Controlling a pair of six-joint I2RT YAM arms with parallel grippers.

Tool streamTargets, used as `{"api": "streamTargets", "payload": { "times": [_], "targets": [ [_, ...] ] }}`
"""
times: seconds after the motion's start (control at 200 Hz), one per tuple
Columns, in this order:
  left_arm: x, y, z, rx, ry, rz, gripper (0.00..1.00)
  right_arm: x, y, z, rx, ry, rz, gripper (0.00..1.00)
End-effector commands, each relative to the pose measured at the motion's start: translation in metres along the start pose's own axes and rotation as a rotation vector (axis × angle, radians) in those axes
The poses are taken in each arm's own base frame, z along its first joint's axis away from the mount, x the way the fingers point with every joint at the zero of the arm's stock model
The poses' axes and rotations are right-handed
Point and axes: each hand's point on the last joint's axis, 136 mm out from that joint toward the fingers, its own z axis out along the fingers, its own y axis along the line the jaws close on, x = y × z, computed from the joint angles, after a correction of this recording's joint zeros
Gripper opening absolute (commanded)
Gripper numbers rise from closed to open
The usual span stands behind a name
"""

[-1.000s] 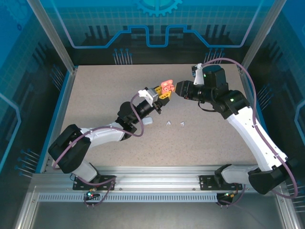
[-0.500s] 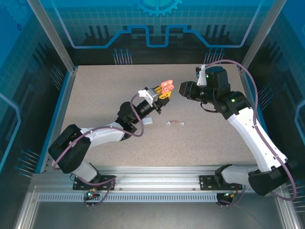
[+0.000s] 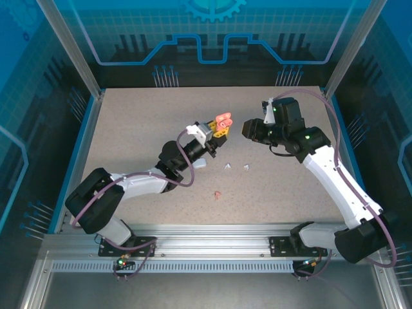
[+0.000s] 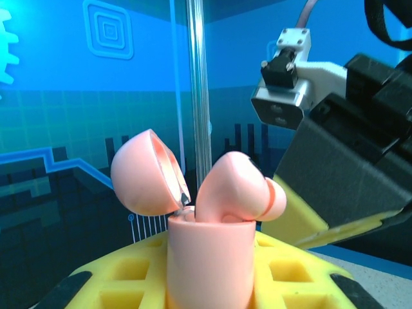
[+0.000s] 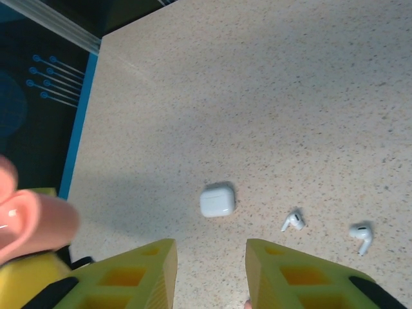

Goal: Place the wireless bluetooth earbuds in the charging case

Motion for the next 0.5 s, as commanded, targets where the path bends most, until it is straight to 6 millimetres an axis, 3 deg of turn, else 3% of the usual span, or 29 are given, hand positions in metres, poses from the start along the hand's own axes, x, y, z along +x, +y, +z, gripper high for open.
{"api": "streamTargets", "payload": {
  "times": [0.0, 0.135, 0.235, 0.495],
  "targets": [
    [0.004, 0.002, -0.002, -0.023, -0.014, -0.029, 0.0, -0.007, 0.044, -0.037, -0.15, -0.034, -0.074, 0.34],
    [0.007, 0.003, -0.001, -0.026, -0.01, -0.035, 0.0, 0.003, 0.073, -0.062, -0.222, -0.021, -0.15, 0.34],
    [0.008, 0.003, 0.001, -0.024, -0.01, -0.037, 0.0, 0.012, 0.089, -0.07, -0.26, -0.001, -0.178, 0.34],
    [0.007, 0.003, 0.004, -0.019, -0.009, -0.038, 0.0, 0.028, 0.11, -0.061, -0.322, 0.063, -0.194, 0.33]
  ]
}}
